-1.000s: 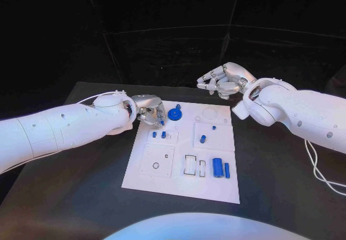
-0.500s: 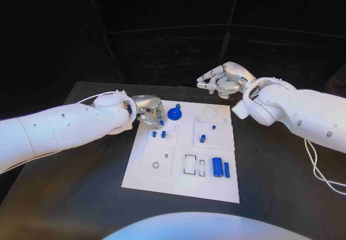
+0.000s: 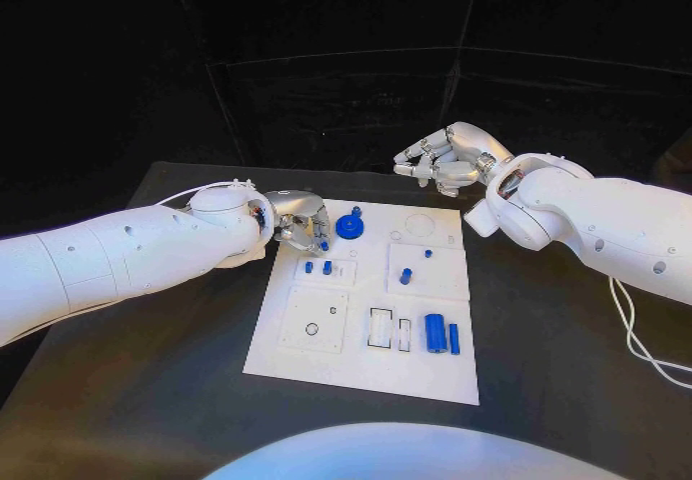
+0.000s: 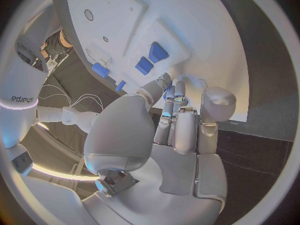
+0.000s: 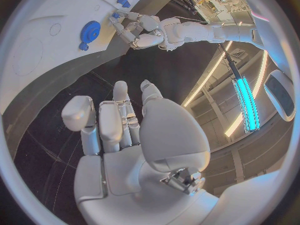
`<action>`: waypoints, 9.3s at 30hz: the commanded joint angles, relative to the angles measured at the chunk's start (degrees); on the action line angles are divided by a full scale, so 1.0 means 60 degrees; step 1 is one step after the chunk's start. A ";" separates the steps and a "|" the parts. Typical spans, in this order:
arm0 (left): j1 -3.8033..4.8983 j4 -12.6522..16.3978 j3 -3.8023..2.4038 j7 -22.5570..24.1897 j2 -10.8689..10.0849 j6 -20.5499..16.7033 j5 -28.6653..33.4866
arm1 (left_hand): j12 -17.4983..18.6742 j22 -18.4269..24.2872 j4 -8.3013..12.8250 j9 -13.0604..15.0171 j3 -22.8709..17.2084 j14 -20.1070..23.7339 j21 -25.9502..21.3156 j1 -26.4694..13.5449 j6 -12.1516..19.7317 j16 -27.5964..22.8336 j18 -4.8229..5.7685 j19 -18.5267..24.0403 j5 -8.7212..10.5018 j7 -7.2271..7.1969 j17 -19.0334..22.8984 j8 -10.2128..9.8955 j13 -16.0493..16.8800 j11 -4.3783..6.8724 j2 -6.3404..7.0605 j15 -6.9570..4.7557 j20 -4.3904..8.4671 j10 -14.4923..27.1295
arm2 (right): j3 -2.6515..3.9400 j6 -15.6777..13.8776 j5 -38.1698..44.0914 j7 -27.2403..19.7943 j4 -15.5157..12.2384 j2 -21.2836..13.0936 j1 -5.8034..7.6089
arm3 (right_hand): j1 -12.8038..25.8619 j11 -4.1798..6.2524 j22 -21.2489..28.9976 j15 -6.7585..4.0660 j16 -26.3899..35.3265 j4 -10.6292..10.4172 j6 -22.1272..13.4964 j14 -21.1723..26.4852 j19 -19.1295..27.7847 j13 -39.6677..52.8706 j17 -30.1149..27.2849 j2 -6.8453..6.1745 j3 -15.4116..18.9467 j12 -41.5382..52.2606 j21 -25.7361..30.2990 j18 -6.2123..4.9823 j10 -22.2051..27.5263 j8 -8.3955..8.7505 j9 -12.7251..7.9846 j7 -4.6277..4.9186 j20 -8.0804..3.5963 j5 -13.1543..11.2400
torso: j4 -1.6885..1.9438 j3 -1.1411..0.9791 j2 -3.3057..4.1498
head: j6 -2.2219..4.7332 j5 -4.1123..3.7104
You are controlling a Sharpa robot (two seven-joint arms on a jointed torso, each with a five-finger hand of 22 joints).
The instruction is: Assemble the parts on the task board
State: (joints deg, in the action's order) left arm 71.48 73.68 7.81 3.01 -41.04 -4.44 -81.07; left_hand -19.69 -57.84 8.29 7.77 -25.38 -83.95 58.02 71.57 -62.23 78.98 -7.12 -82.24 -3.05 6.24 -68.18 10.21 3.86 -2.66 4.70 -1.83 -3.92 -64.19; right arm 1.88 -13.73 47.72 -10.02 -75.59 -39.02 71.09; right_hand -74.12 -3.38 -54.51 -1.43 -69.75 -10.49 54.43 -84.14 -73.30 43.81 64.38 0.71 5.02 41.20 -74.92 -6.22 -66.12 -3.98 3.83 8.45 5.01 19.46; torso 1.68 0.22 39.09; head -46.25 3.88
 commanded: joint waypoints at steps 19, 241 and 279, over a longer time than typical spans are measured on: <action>-0.0011 -0.0041 0.0002 -0.0244 0.0040 0.0206 0.0038 | 0.0320 -0.0087 -0.0109 -0.0250 0.0041 -0.0273 0.0065 0.0050 0.0523 0.0001 0.0075 -0.0019 0.0040 0.0254 0.0072 -0.0518 0.0009 -0.0193 0.0149 0.0115 -0.0045 0.0070 | 0.0006 0.0008 0.0005 -0.0072 -0.0013 -0.0006 0.0017 | -0.0022 0.0008 0.0016 0.0045 0.0038 -0.0015 -0.0035 -0.0143 0.0067 -0.0013 0.0000 0.0104 0.0021 -0.0037 0.0065 -0.0080 0.0075 -0.0059 0.0015 0.0002 0.0000 0.0037 | 0.0003 0.0001 0.0000 | -0.0006 -0.0027; 0.0077 0.1111 0.0005 0.4249 -0.1212 -0.0755 1.3053 | 0.0089 0.3479 -0.0292 -0.0654 0.0121 0.2676 -0.4282 0.0333 0.0809 -0.3740 -0.0547 0.2084 0.0017 0.0591 0.6130 -0.0764 0.0110 -0.0533 -0.0013 0.0463 -0.0426 0.0824 | -0.0490 0.0779 0.9310 0.2690 -0.2379 0.1501 -0.2391 | -0.0642 -0.0195 -0.0132 0.0141 0.1125 0.2935 0.1561 -0.0080 -0.0283 -0.6637 -0.1366 -0.1221 -0.6799 -0.5362 -0.0078 -0.0041 -0.0434 0.0026 0.0013 0.0061 0.0044 -0.1960 | -0.0026 0.0074 -0.0066 | -0.0345 0.0875; 0.0076 0.1031 0.0006 0.4170 -0.1207 -0.0701 1.3053 | 0.0075 0.3486 -0.0290 -0.0650 0.0130 0.2688 -0.4293 0.0343 0.0803 -0.3734 -0.0547 0.2086 0.0018 0.0590 0.6141 -0.0753 0.0109 -0.0535 -0.0028 0.0466 -0.0429 0.0843 | -0.0526 -0.0580 0.8925 0.2219 -0.2707 0.1115 -0.2393 | 0.0126 -0.0571 0.1836 0.0447 0.2151 0.2772 0.0586 0.0341 0.0660 -0.6676 -0.2570 -0.1714 -0.5298 -0.5942 0.0998 -0.0372 0.1155 0.0050 -0.0010 0.0358 0.0336 -0.1484 | -0.0040 0.0056 -0.0064 | -0.0327 0.0837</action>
State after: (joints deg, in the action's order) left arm 71.83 79.85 7.89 28.01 -48.25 -9.48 -2.97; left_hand -18.86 -36.97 6.56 3.92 -24.92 -68.18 32.42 73.30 -57.83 56.31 -9.66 -69.89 -3.09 9.80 -31.37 5.56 4.60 -5.94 4.85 0.82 -6.43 -59.47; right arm -1.29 -12.01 102.07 5.00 -91.10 -31.79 56.69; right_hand -73.72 -6.76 -43.56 1.22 -57.09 6.16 58.30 -82.28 -69.58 3.71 49.03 -9.78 -27.08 5.30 -69.15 -7.57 -59.45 -3.60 3.74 10.50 7.03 10.35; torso 1.51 0.64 38.70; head -48.41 9.01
